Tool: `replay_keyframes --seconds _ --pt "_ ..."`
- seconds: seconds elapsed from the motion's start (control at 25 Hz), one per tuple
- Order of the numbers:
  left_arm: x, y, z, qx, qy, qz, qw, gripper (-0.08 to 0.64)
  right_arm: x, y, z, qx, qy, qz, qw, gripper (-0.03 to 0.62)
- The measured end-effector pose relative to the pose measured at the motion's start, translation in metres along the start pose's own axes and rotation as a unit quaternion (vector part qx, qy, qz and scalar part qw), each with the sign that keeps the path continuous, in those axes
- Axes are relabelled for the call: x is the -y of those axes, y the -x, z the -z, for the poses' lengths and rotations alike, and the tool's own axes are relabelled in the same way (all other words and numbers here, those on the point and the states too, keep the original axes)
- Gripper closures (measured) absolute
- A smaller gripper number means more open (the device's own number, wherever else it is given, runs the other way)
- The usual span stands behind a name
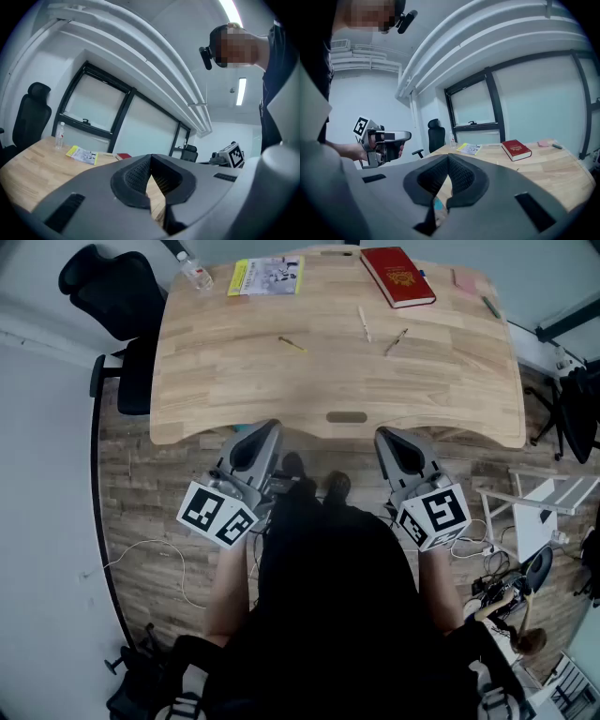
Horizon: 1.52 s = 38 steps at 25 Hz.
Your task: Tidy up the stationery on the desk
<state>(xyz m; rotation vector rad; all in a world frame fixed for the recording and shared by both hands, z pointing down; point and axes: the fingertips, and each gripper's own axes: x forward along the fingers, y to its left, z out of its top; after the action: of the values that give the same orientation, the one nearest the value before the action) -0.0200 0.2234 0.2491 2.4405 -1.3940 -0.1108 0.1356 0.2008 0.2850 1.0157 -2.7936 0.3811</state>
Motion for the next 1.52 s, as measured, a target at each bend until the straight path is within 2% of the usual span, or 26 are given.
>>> replay_keyframes --seconds 0.16,0.36,0.52,0.8,1.0,1.2,1.52 --pt "0.001 -0.003 0.000 0.001 0.006 0.006 1.0000 0.526 0.001 -0.002 -0.001 0.001 -0.006 -0.003 1.000 0.572" --pt "0.000 -0.001 0.003 -0.005 0.010 0.011 0.9999 0.526 0.007 -0.005 -0.008 0.032 -0.053 -0.010 0.998 0.572" --pt "-0.004 0.003 0.003 0.000 0.020 0.004 0.9998 0.526 0.011 -0.005 -0.005 0.027 -0.039 0.001 0.999 0.572" --pt "-0.009 -0.005 -0.003 0.001 0.019 0.010 0.9998 0.526 0.020 -0.012 -0.001 0.017 -0.054 0.012 0.998 0.571" --pt "-0.027 -0.012 -0.012 0.005 0.021 0.014 0.9997 0.526 0.026 -0.029 -0.003 0.007 -0.063 0.024 0.998 0.571" --pt "-0.048 -0.022 -0.023 -0.002 0.012 0.035 0.9993 0.525 0.032 -0.057 -0.012 0.000 -0.070 0.041 0.997 0.571" --pt "-0.099 -0.021 -0.048 -0.007 0.007 0.062 0.9980 0.525 0.011 -0.123 -0.037 0.000 -0.057 0.042 0.997 0.571"
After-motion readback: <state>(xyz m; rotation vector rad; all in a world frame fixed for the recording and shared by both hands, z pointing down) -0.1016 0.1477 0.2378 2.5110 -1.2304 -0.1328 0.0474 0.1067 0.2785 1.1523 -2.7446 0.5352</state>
